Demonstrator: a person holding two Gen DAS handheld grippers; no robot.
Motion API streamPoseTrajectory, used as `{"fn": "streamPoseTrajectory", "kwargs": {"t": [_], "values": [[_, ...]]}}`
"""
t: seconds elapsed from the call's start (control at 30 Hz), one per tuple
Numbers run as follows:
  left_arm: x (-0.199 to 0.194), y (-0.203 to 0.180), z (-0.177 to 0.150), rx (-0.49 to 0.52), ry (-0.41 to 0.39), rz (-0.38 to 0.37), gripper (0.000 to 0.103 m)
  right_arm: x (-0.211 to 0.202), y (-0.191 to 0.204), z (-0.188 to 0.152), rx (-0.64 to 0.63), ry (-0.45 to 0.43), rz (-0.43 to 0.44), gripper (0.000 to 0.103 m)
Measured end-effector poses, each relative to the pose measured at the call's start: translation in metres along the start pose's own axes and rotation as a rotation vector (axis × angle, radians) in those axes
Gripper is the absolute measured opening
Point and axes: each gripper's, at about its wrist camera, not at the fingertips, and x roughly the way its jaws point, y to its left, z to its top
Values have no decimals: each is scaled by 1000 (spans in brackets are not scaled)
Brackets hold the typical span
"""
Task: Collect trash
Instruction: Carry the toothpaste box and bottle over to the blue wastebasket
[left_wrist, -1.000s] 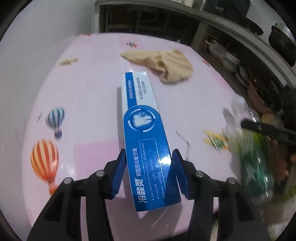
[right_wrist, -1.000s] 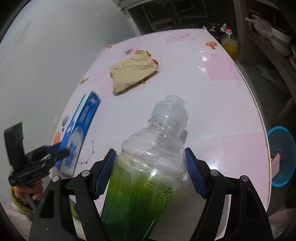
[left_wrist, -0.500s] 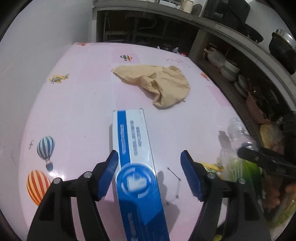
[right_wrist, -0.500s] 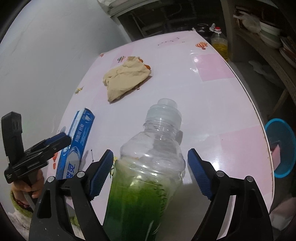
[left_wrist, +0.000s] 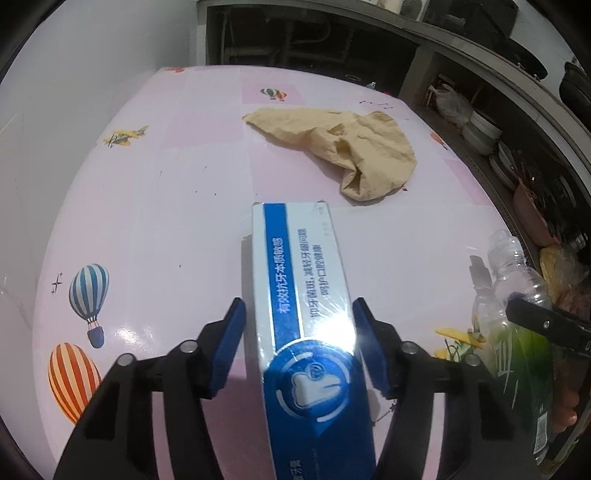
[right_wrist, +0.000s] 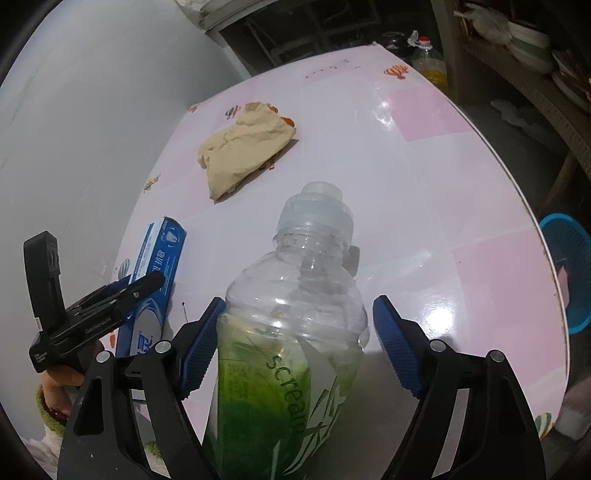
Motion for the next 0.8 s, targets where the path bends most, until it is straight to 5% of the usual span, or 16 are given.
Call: {"fn": "streamPoseTrajectory", "kwargs": {"t": [0.23, 0.8], "values": [[5, 3, 2, 0, -19, -19, 51, 3, 3, -3, 1, 8, -5, 68], [-23, -8, -1, -4, -94, -70, 48, -23, -7, -7, 20, -36, 63, 68]]}}
